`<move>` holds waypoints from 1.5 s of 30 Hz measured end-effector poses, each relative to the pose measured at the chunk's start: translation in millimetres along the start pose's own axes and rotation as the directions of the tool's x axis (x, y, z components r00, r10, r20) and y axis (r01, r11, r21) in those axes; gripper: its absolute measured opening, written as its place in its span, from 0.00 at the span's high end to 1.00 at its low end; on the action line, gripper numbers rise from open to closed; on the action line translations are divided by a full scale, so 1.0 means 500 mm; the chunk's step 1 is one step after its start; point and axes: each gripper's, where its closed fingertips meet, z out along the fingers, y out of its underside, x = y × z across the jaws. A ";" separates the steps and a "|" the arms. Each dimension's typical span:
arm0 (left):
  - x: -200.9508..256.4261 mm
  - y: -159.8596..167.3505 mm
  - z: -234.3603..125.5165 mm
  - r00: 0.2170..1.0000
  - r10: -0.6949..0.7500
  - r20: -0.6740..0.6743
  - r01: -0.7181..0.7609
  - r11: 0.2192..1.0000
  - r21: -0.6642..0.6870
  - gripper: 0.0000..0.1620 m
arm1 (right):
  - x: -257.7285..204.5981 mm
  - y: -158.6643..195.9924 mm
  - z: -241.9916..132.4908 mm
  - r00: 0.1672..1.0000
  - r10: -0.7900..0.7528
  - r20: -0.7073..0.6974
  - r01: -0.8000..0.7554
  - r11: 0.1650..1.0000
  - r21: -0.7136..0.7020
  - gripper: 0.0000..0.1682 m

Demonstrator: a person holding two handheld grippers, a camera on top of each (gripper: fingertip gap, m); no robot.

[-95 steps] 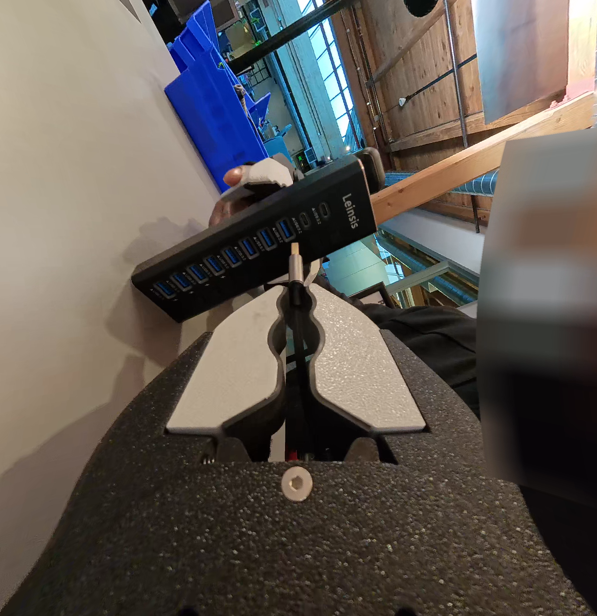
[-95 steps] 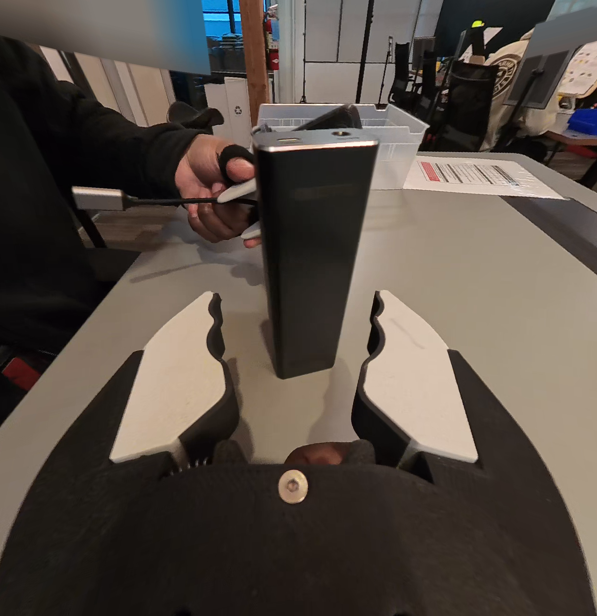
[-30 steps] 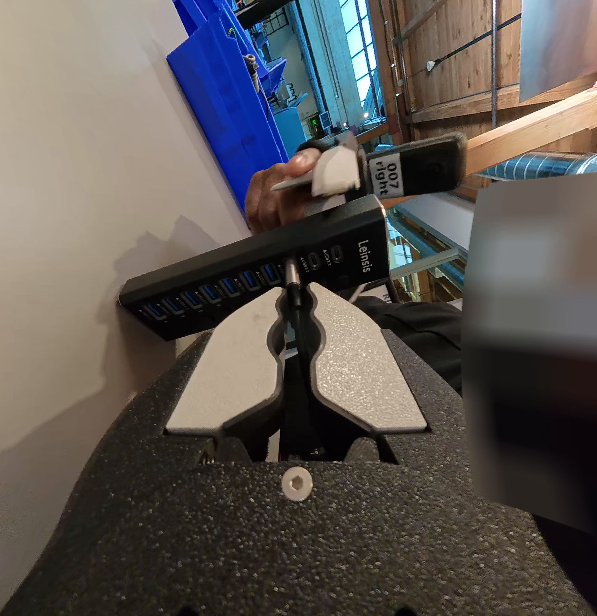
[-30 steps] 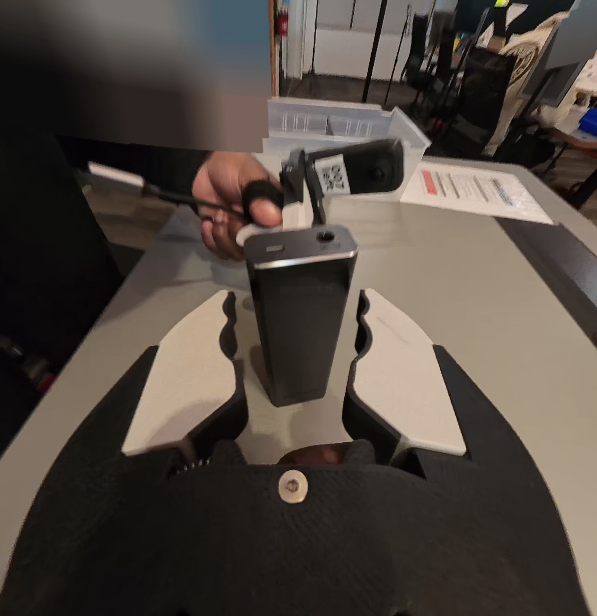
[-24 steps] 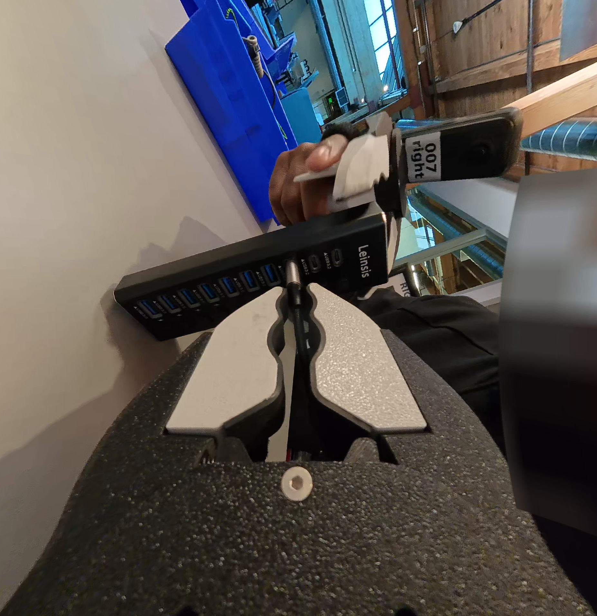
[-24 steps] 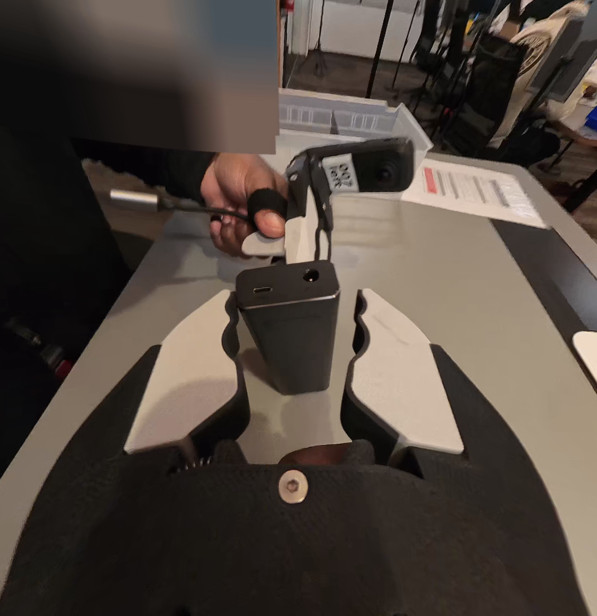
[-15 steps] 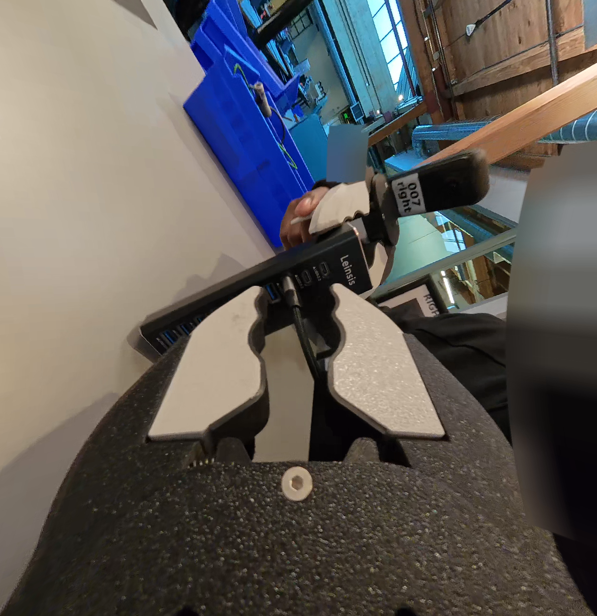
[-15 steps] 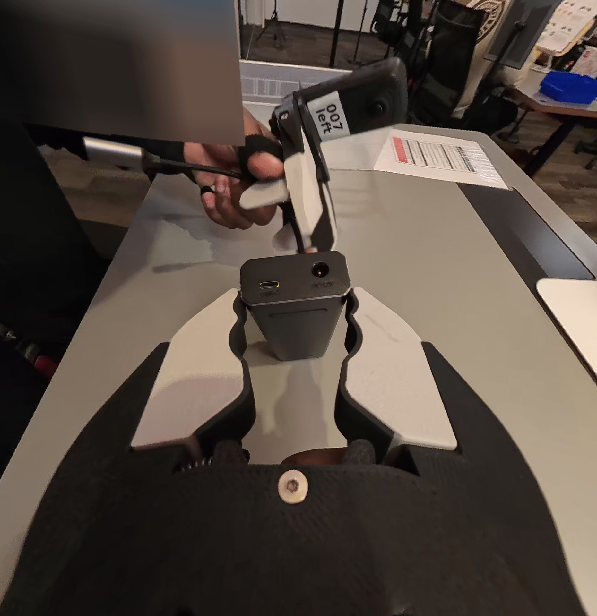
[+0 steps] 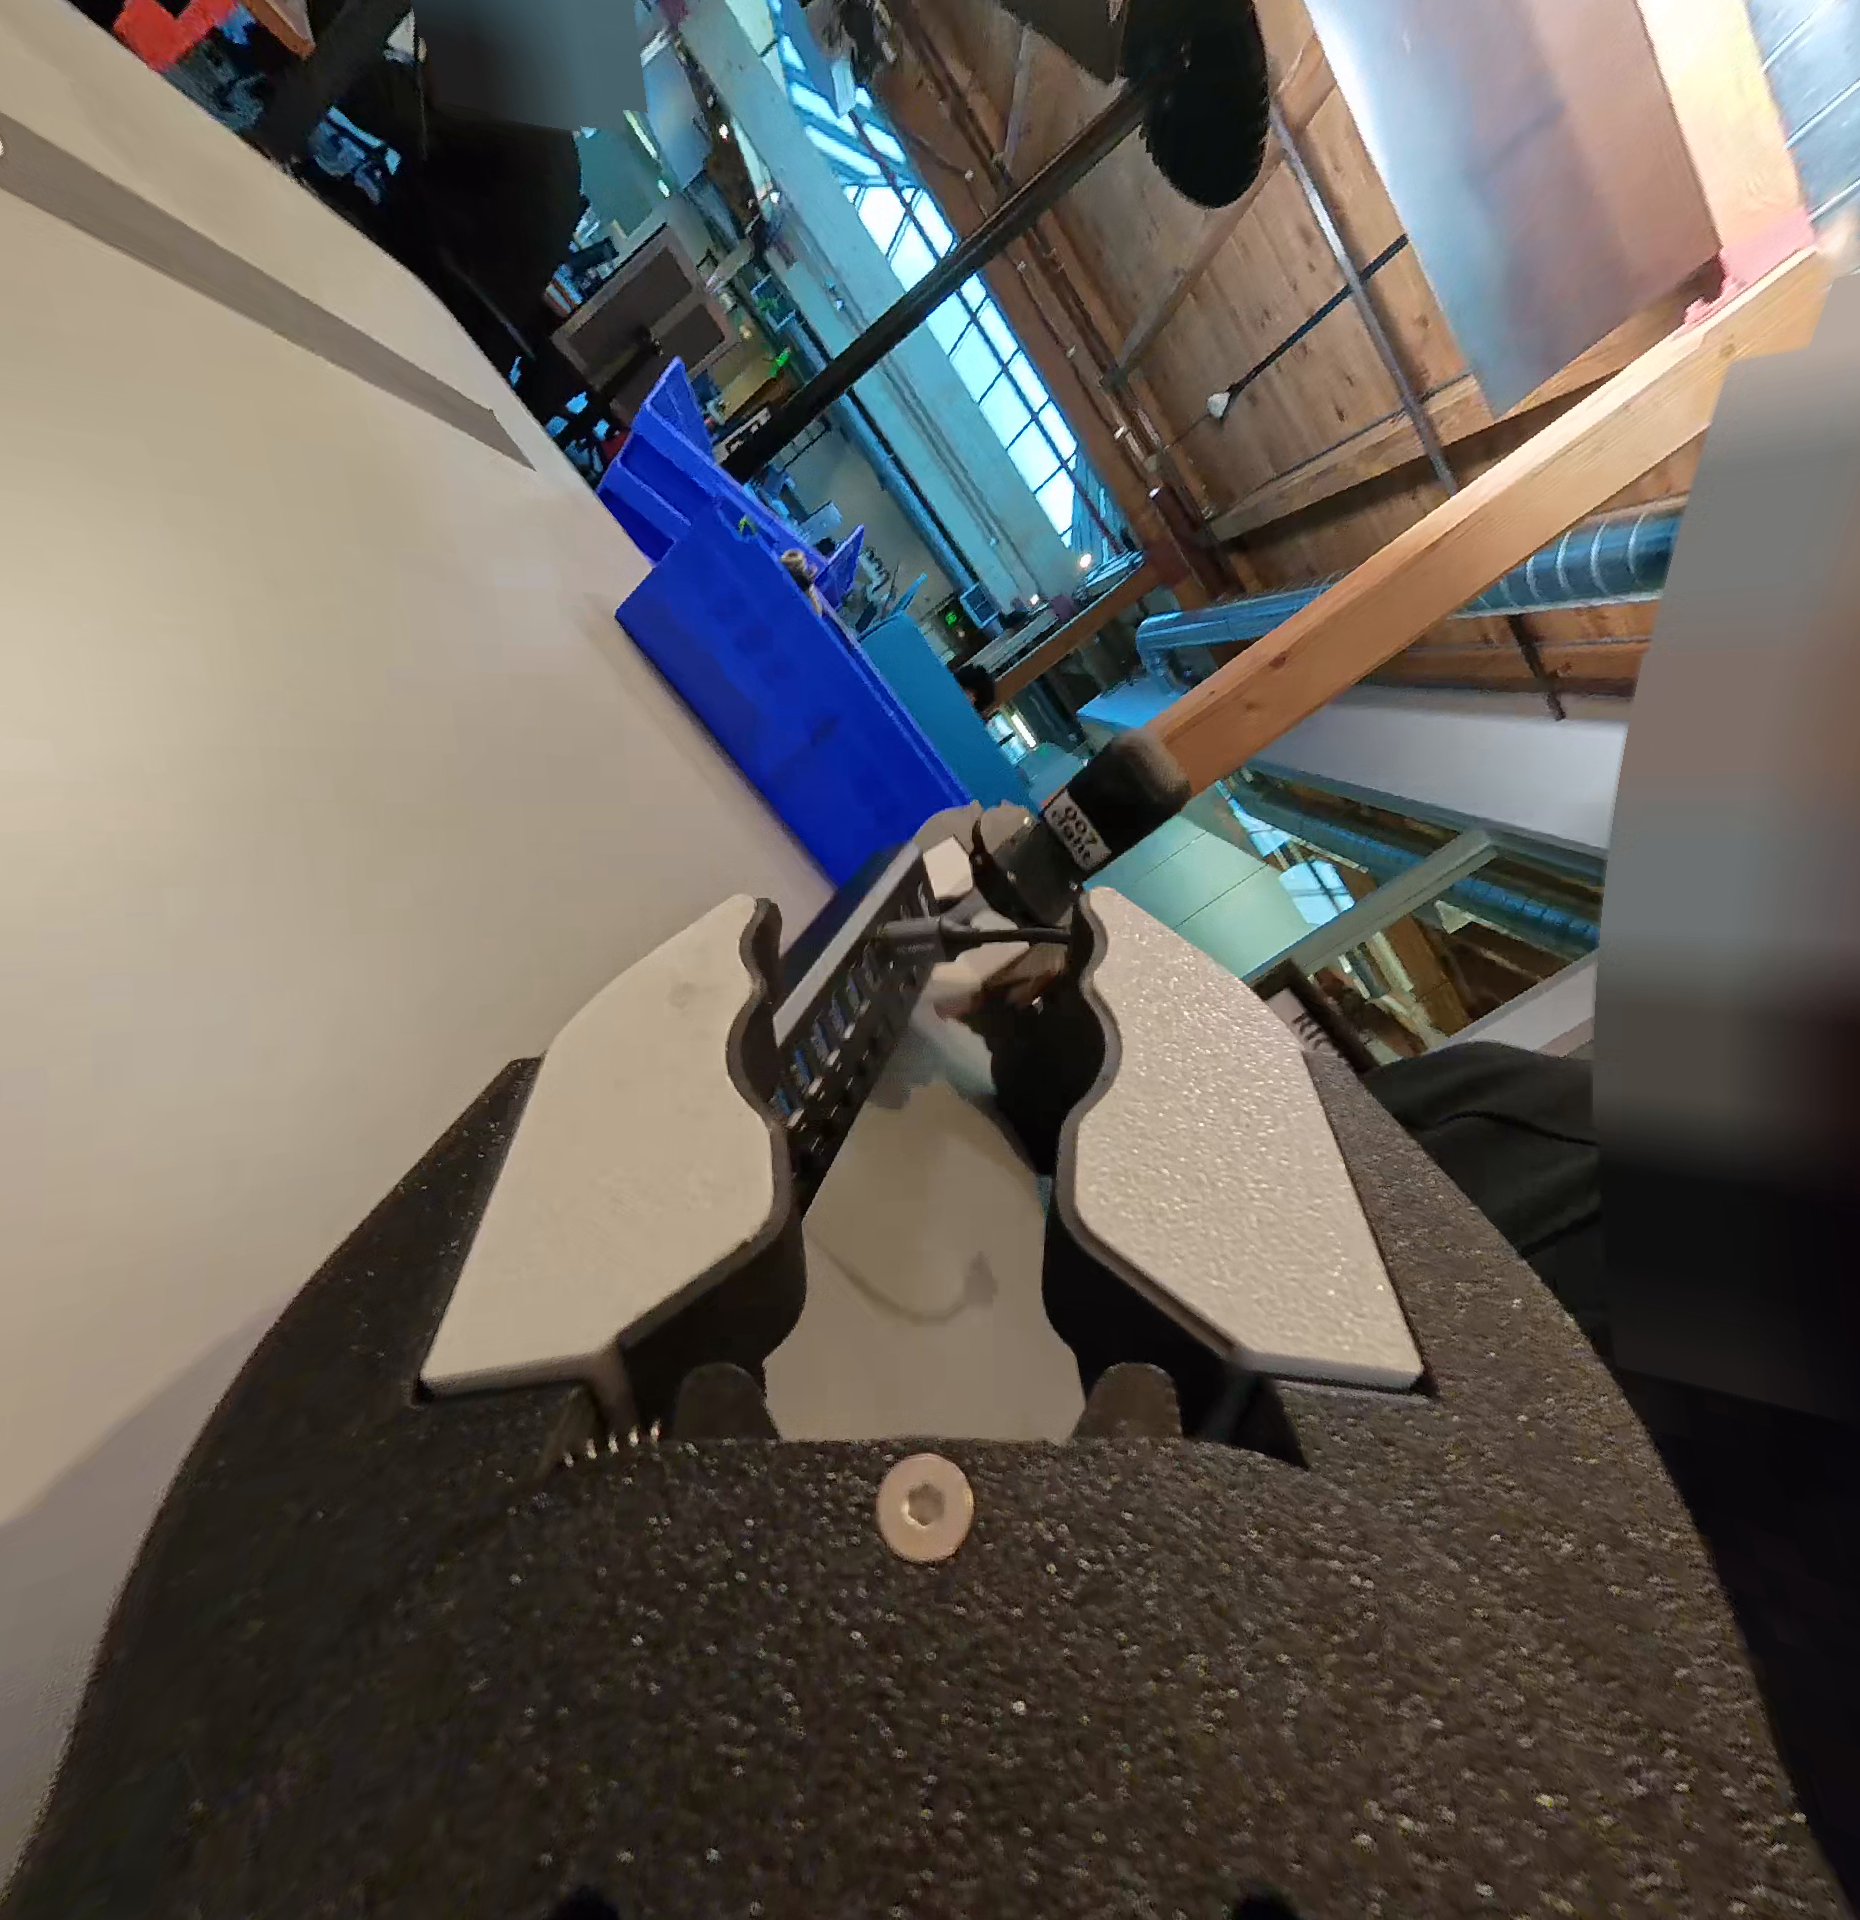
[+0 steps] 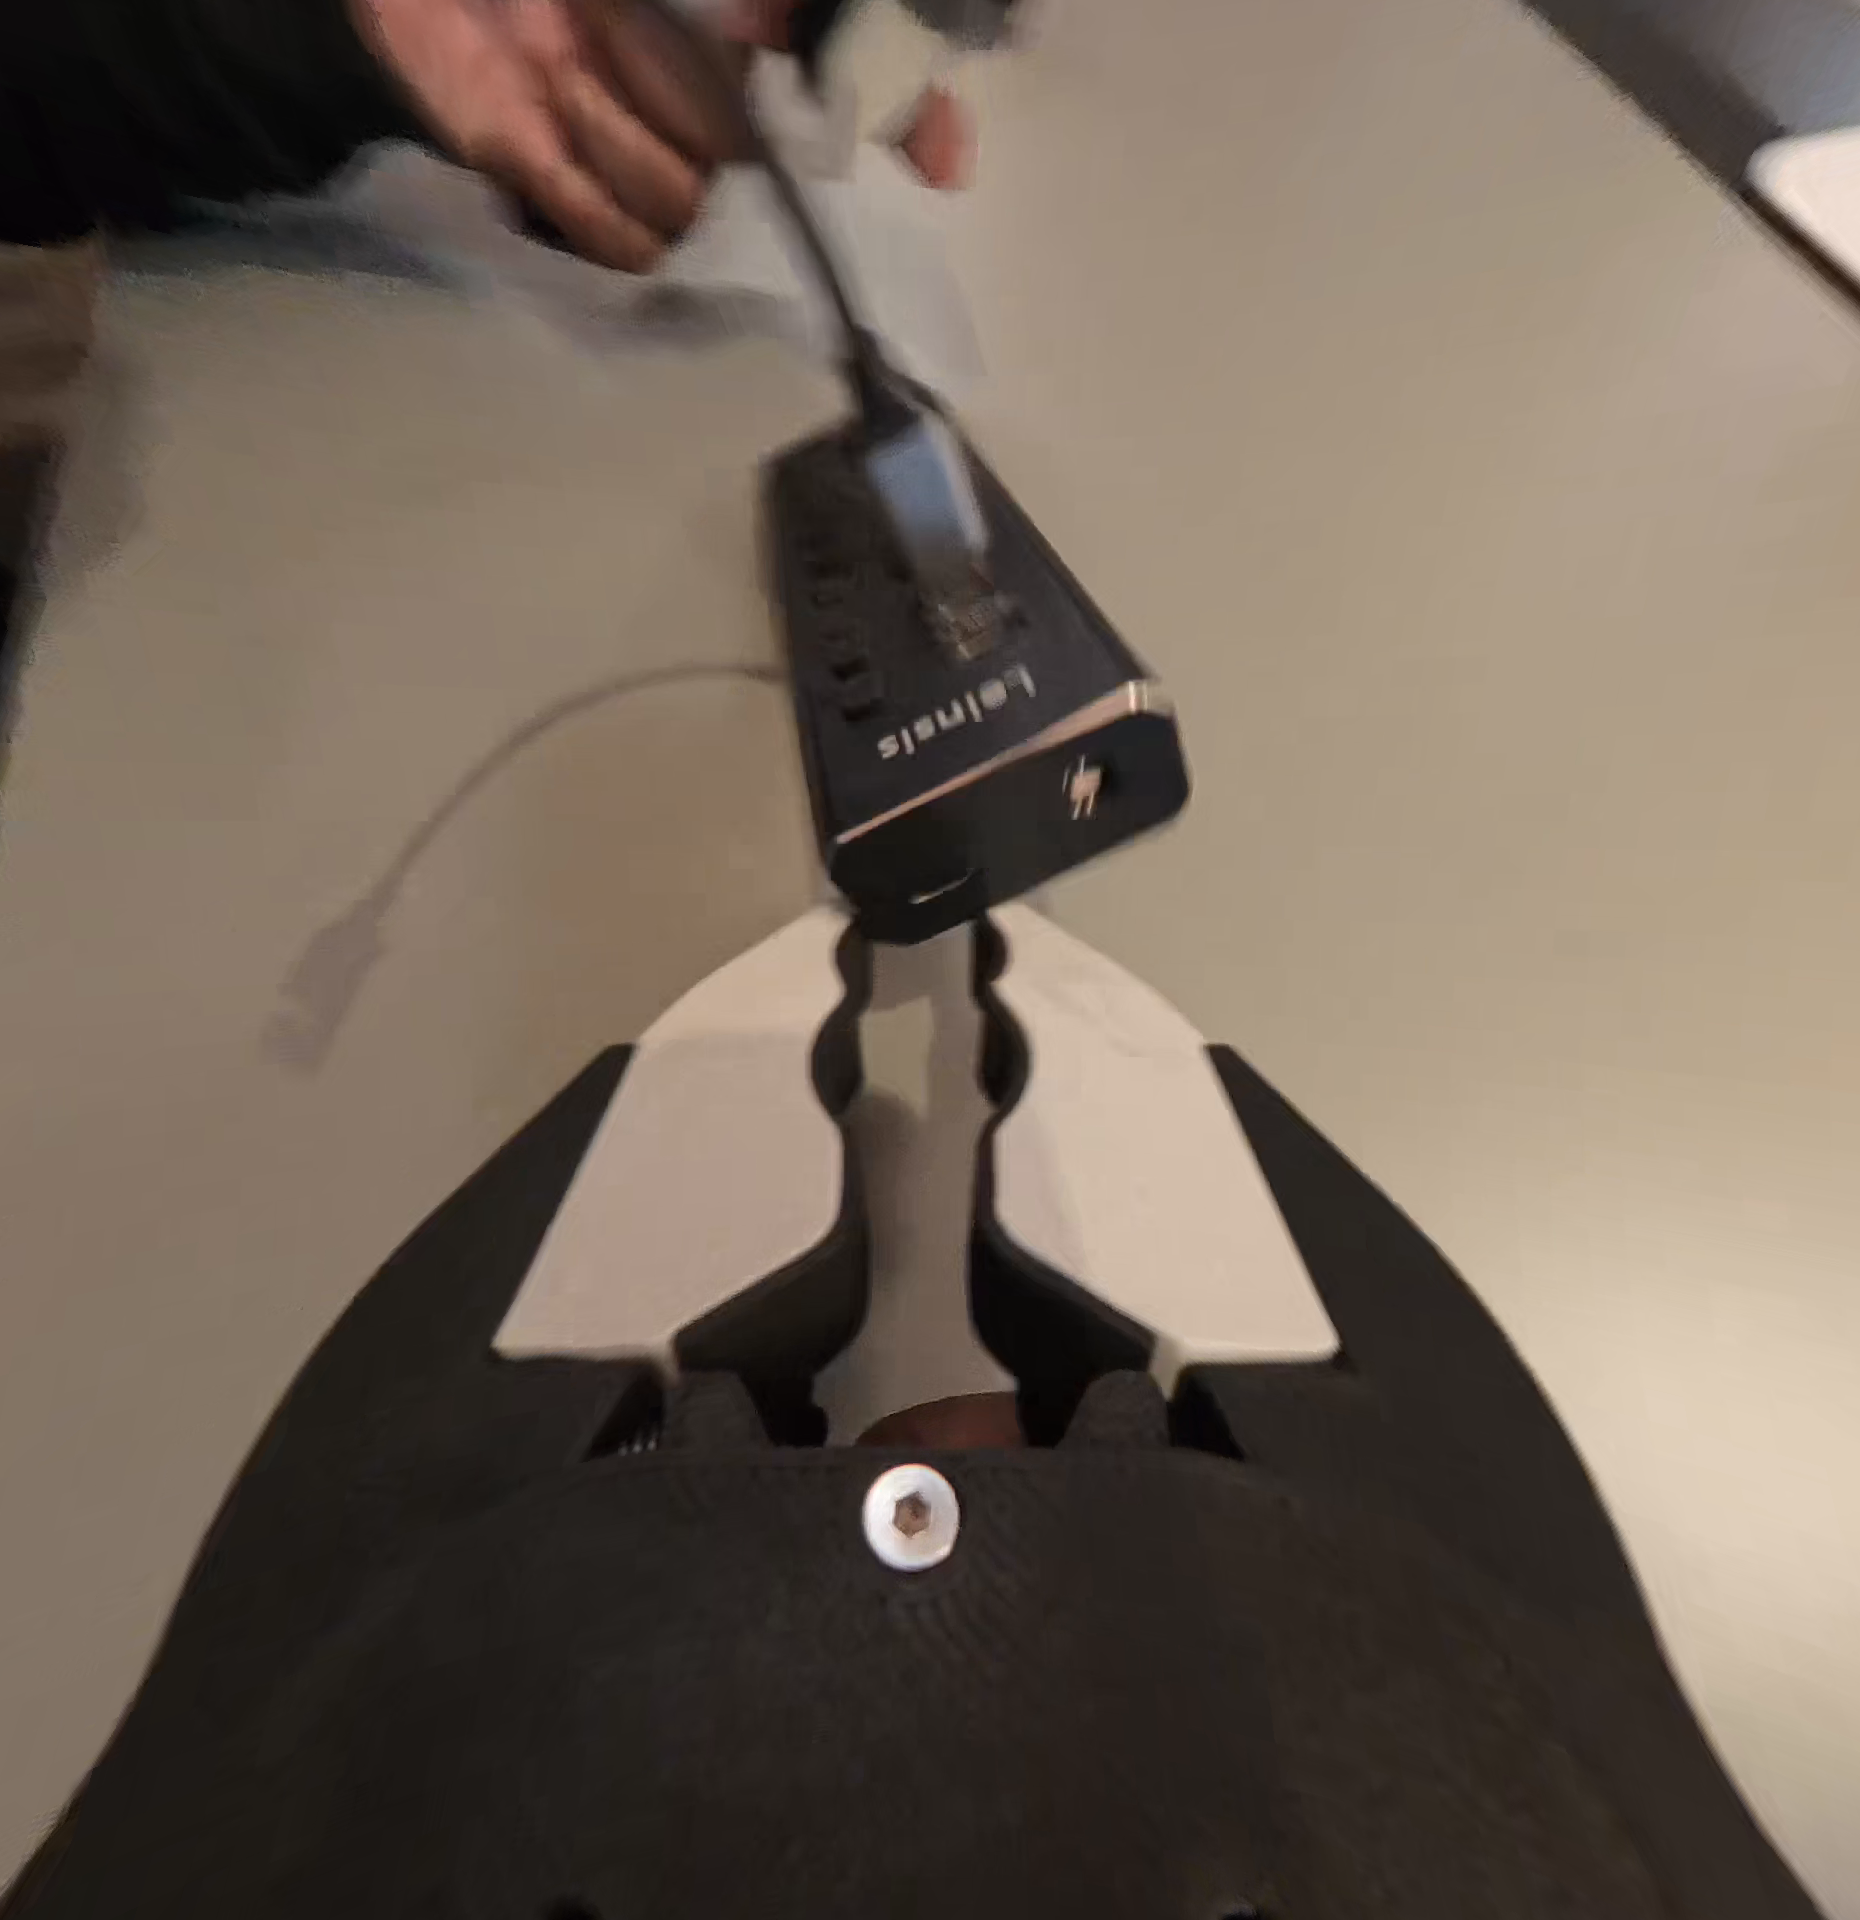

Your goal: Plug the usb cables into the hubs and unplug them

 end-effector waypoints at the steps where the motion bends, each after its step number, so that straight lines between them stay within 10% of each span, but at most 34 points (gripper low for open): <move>1: -0.001 0.010 -0.004 1.000 0.022 0.019 -0.021 1.000 -0.017 0.67 | 0.017 0.013 0.004 0.999 0.014 -0.049 -0.016 0.999 -0.031 1.00; 16: -0.005 0.092 -0.034 0.854 0.419 0.310 -0.303 0.883 -0.358 0.59 | 0.029 0.067 0.029 0.997 -0.027 -0.071 0.012 0.979 -0.204 0.92; 25: 0.156 -0.084 -0.297 0.394 0.630 0.670 -0.496 0.759 -0.422 0.56 | 0.030 0.084 -0.005 0.993 0.010 -0.120 -0.030 0.986 -0.166 0.85; 28: 0.173 -0.146 -0.480 0.097 0.597 0.796 -0.374 0.763 -0.527 0.56 | 0.032 0.087 -0.003 0.993 0.021 -0.117 -0.041 0.983 -0.176 0.84; 31: 0.130 -0.142 -0.651 -0.040 0.521 0.853 -0.124 0.844 -0.521 0.58 | 0.028 0.089 -0.003 0.994 0.021 -0.107 -0.040 0.982 -0.183 0.84; 37: -0.001 -0.041 -0.825 -0.024 0.343 0.939 0.251 0.911 -0.326 0.66 | 0.026 0.105 -0.022 0.992 0.052 -0.117 -0.076 0.975 -0.209 0.82; 45: -0.085 0.004 -0.891 -0.074 0.144 0.987 0.378 0.920 -0.106 0.70 | 0.035 0.120 -0.044 0.980 0.083 -0.180 -0.121 0.970 -0.209 0.83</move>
